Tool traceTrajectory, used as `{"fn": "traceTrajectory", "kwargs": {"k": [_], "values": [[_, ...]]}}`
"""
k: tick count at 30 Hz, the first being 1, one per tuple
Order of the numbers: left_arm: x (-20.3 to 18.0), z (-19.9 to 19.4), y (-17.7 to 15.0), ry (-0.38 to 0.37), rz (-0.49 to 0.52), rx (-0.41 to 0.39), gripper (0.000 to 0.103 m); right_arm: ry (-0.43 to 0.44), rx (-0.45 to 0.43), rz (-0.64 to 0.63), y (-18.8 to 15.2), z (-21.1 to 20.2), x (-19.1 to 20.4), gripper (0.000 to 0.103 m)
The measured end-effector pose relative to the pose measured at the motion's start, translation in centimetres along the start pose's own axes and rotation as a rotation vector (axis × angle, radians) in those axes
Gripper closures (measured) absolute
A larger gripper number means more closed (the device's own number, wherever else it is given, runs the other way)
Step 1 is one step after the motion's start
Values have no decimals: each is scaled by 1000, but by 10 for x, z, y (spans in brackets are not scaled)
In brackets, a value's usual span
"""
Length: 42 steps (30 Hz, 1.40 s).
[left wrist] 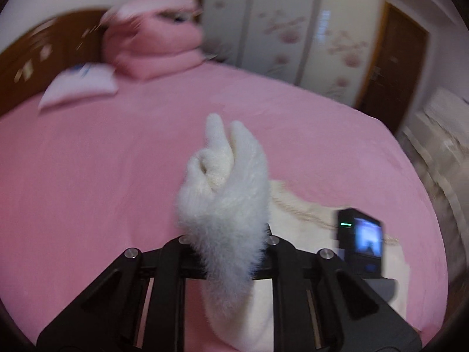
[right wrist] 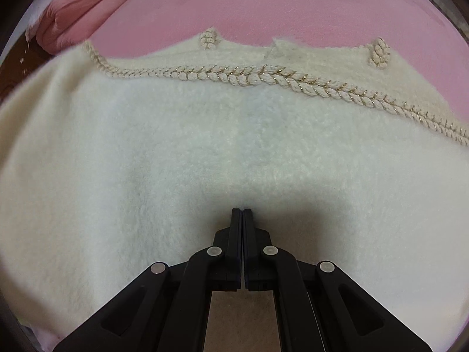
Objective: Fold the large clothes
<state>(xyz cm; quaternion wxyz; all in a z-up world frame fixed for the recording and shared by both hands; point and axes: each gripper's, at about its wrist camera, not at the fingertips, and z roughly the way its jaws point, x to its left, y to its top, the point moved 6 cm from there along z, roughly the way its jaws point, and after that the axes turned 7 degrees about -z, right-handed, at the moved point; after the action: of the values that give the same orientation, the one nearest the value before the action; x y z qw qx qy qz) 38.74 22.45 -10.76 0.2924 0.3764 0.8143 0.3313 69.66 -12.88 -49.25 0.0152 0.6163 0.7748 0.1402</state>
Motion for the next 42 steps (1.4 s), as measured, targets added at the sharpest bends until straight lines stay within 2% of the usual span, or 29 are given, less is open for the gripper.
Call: {"fn": "traceTrajectory", "kwargs": {"k": [2, 5, 9, 12, 15, 17, 21, 25, 26, 27, 29, 30, 32, 35, 37, 39, 41, 42], "values": [[-43, -24, -2, -67, 95, -28, 91, 43, -12, 32, -2, -5, -5, 103], [-100, -56, -17, -166, 209, -36, 91, 178, -64, 85, -12, -13, -16, 103], [-180, -77, -63, -292, 393, -21, 91, 504, -106, 297, -33, -13, -50, 103], [-226, -89, -103, -367, 515, 0, 91, 706, -156, 395, -49, -14, -66, 103], [-262, -100, -147, -403, 672, 18, 91, 859, -191, 492, -65, -14, -80, 103], [-276, -106, -165, -418, 730, 17, 91, 948, -203, 542, -75, -15, -87, 103], [-294, -108, -179, -414, 795, 37, 91, 1029, -149, 569, -87, -19, -90, 103], [-308, -108, -167, -417, 806, 20, 91, 1018, 12, 538, -83, -21, -91, 103], [-309, -106, -164, -409, 813, 13, 91, 986, 75, 500, -81, -23, -93, 103], [-313, -108, -160, -398, 820, 4, 91, 913, 136, 454, -79, -25, -100, 103], [-318, -114, -154, -382, 804, 1, 91, 836, 177, 370, -68, -41, -119, 103], [-321, -117, -155, -381, 787, 5, 91, 788, 158, 340, -62, -52, -130, 103], [-328, -121, -157, -375, 784, 15, 91, 704, 49, 328, -44, -85, -165, 103], [-343, -115, -192, -344, 801, 50, 90, 720, -158, 425, -30, -140, -221, 102], [-351, -99, -228, -331, 816, 132, 90, 654, -236, 456, -36, -165, -253, 101], [-357, -78, -271, -300, 837, 282, 88, 536, -228, 454, -58, -179, -280, 101], [-358, -64, -306, -272, 845, 403, 77, 456, -172, 429, -82, -180, -292, 100], [-358, -64, -316, -292, 816, 417, 61, 464, -138, 406, -100, -181, -292, 100]]}}
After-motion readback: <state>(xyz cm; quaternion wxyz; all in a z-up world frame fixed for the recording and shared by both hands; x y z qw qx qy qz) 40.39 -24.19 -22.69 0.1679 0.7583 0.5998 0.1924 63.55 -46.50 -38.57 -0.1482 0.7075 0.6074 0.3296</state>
